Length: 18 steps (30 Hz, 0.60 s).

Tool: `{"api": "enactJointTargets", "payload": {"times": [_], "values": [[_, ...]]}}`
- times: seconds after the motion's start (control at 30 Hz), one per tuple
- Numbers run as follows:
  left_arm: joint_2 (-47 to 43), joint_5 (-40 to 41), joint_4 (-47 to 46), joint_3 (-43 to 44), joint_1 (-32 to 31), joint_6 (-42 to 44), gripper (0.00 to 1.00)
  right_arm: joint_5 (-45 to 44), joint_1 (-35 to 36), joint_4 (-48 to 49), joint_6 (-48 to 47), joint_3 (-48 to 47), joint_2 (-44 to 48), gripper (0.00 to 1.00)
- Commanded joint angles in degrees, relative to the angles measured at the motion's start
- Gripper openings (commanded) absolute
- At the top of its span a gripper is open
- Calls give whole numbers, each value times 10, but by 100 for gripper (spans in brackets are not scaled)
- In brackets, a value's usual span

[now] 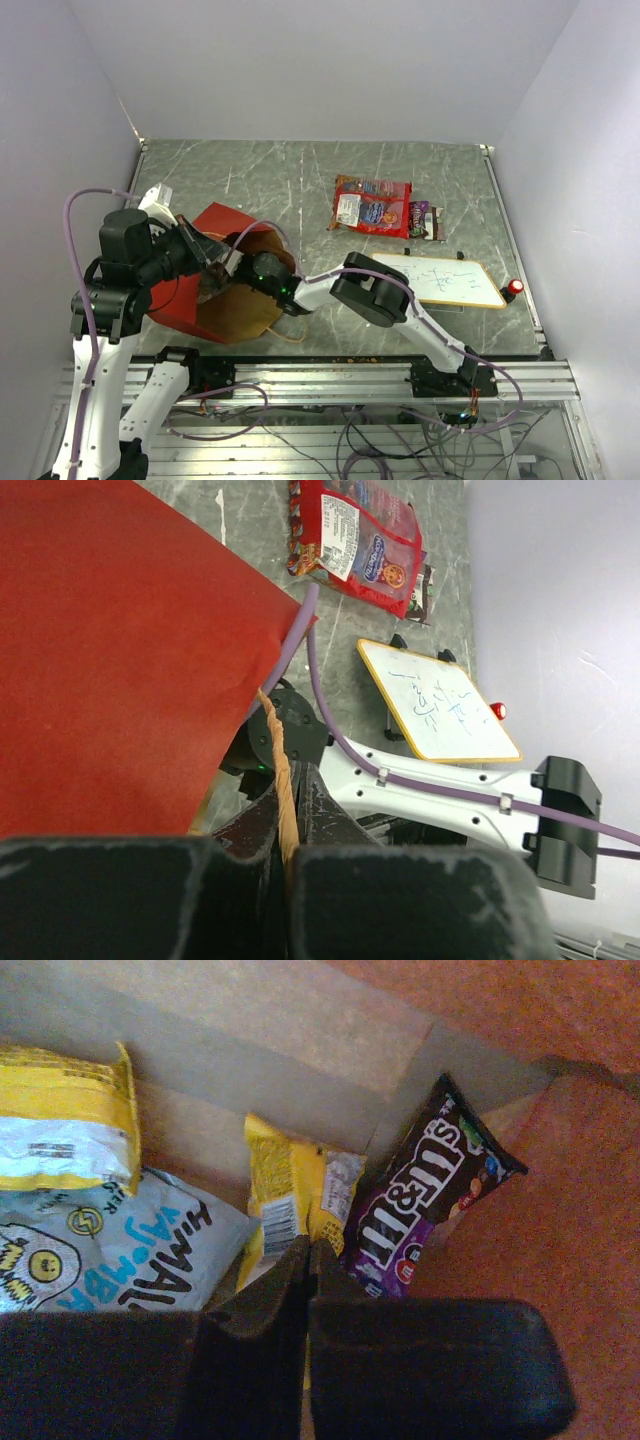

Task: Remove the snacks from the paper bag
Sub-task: Take out the snack from the paper bag.

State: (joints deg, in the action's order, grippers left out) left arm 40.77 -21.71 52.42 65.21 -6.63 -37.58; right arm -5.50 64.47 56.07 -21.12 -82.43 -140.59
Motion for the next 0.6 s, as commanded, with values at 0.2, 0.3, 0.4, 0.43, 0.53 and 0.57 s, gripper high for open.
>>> {"api": "enactJointTargets", "payload": {"times": [0.2, 0.3, 0.4, 0.43, 0.53, 0.57], "values": [[-4, 11, -15, -6, -3, -37, 7, 26, 4, -17, 88, 133, 169, 0], [-6, 15, -15, -19, -4, -43, 7, 16, 5, -42, 102, 178, 220, 0], [2, 21, -6, -20, -4, -36, 7, 21, 4, -68, 113, 230, 287, 0], [9, 21, 1, -17, -4, -31, 7, 24, 5, -83, 117, 244, 310, 0], [31, 26, 21, -6, -4, -10, 7, 18, 6, -122, 129, 310, 400, 0], [35, 32, 25, -5, -4, -7, 7, 16, 5, -143, 128, 328, 431, 0]]}}
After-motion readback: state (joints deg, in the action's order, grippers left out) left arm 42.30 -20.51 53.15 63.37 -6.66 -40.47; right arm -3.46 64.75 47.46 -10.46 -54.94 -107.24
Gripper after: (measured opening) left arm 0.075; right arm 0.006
